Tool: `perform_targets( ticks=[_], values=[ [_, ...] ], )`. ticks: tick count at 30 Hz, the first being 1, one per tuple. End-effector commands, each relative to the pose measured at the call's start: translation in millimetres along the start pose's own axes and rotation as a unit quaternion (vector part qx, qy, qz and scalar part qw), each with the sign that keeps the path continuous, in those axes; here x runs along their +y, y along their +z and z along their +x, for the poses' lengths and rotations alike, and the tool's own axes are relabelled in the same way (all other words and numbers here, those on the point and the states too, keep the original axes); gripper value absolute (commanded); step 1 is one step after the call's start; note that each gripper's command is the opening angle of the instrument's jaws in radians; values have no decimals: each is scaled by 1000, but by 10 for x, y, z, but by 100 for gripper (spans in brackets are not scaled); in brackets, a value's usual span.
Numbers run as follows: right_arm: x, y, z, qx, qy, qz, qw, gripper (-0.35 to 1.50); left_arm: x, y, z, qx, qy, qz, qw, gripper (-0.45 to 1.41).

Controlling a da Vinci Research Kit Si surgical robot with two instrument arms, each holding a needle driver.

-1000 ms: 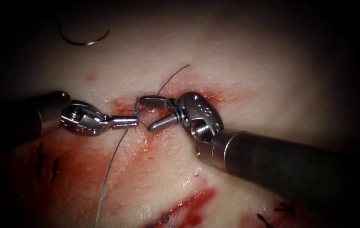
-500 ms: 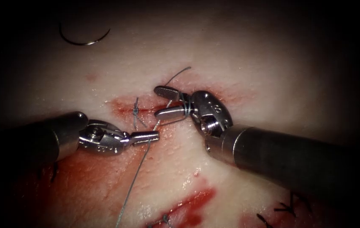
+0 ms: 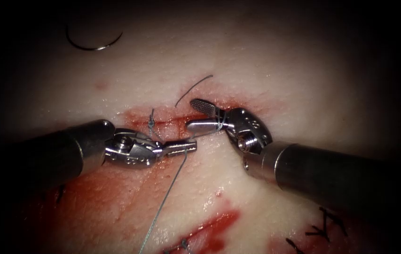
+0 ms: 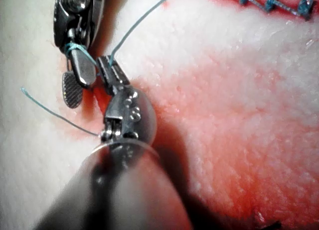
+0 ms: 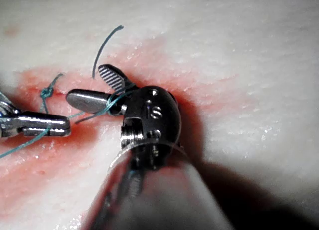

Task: Wound Closure

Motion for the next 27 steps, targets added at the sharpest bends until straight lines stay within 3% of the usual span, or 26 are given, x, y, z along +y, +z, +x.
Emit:
perform_targets(
  ticks=[1,20,27],
  values=[
    [6,11,-1,0,1,0,1000,99,-6,7,-5,1,0,-1,1000,-45],
    [24,39,16,19,5,0,1000,99,-35,3,-11,13,-13,3,1000,-45],
    [24,51,21,28,6,-4,1000,91,-39,2,-12,15,-15,4,1000,-45]
  ],
)
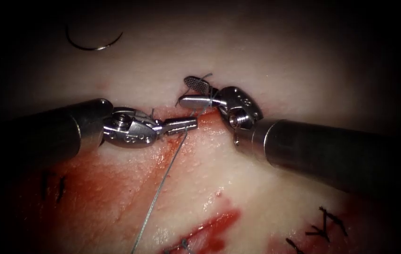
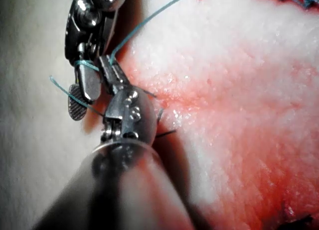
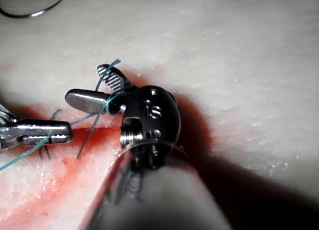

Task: Wound Closure

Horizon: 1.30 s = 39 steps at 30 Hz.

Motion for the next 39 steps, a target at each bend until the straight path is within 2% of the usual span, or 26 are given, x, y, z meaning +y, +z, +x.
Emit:
perform_targets(
  ticks=[1,3,5,6,7,17,21,25,26,27,29,33,39],
  values=[
    [1,16,0,6,0,3,1000,88,-5,6,-5,1,1,1,1000,-45],
    [0,19,0,7,0,5,1000,79,-5,6,-5,-1,1,1,1000,-45],
    [-2,21,0,6,1,6,1000,56,-4,5,-5,-1,2,1,1000,-45],
    [-3,21,0,5,1,7,1000,20,-4,4,-5,-1,2,1,1000,-45],
    [-7,20,-2,1,-5,16,1000,-35,-4,2,-6,-2,2,1,1000,-45],
    [-41,29,-7,-28,-98,-24,994,-35,-8,-16,-9,-14,0,7,1000,-45],
    [-59,27,-16,-54,-173,-32,983,-35,-13,-32,-13,-27,-12,12,1000,-45],
    [-71,24,-19,-68,-264,-30,962,-35,-19,-49,-19,-37,-28,17,999,-45],
    [-75,24,-18,-75,-308,-31,948,-35,-23,-58,-23,-43,-35,21,998,-45],
    [-75,24,-18,-75,-308,-31,948,-35,-23,-58,-23,-43,-35,21,998,-45],
    [-78,24,-21,-81,-359,-29,929,-35,-27,-64,-26,-49,-38,25,998,-45],
    [-81,24,-34,-115,-403,-29,908,-35,-44,-77,-33,-58,-52,37,996,-45],
    [-89,25,-51,-149,-452,-25,879,-35,-90,-90,-52,-74,-79,72,992,-45]
  ],
)
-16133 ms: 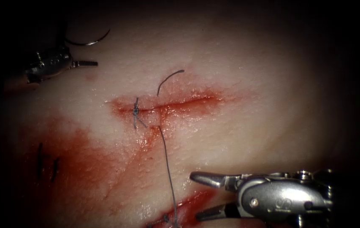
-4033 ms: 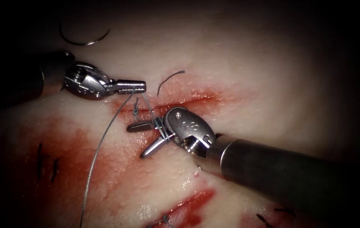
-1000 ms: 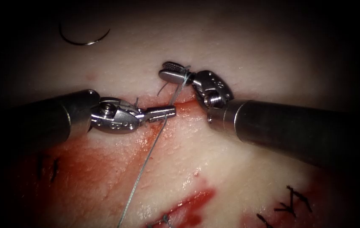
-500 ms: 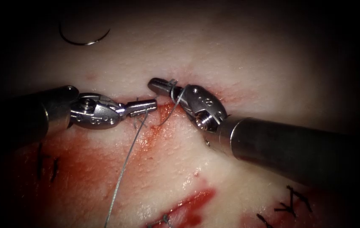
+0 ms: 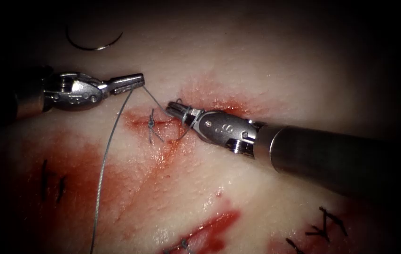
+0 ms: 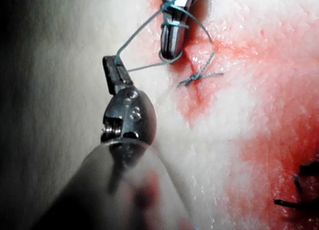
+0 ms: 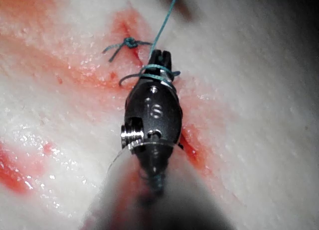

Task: Wound Closure

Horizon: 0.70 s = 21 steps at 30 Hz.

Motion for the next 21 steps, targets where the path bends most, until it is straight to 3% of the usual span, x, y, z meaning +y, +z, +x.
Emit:
perform_targets(
  ticks=[1,12,21],
  values=[
    [-4,13,4,-4,-14,2,1000,-35,-14,9,-5,-2,4,5,1000,-45],
    [-40,16,14,-38,-55,22,998,-35,-104,26,-19,-42,-9,65,997,-45],
    [-51,6,13,-48,-67,22,996,-35,-147,37,-38,-48,-22,82,995,-45]
  ],
)
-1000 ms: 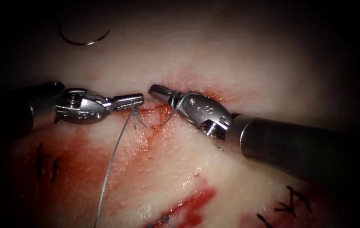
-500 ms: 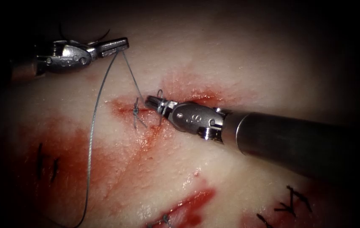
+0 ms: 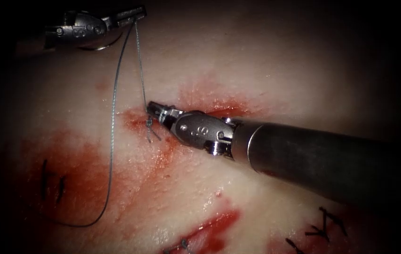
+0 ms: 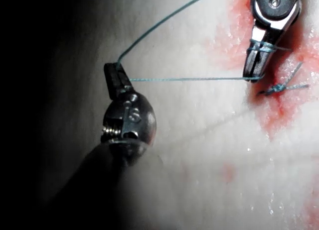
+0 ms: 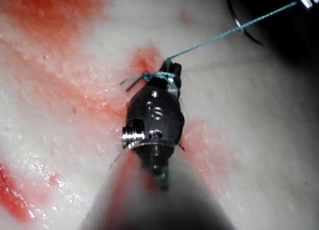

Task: Wound Closure

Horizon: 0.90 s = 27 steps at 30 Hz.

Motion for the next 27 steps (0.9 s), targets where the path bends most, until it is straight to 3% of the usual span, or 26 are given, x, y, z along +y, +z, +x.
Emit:
perform_targets(
  ticks=[1,5,13,16,22,27],
  values=[
    [-2,8,0,-3,-7,-2,1000,-35,-10,11,-3,2,1,2,1000,-45],
    [-6,3,-5,-36,-24,-7,999,-35,-20,17,-9,-2,-2,5,1000,-45],
    [-14,-4,-6,-39,-24,-7,999,-35,-27,25,-9,-7,0,7,1000,-45],
    [-13,-8,-5,-61,-25,-28,997,-35,-38,28,-11,-8,5,17,1000,-45],
    [-29,-30,-6,-96,-19,-67,993,-35,-59,33,-16,-9,0,36,999,-45],
    [-46,-41,1,-93,-32,-51,994,-35,-75,40,-25,-12,13,38,999,-45]
  ],
)
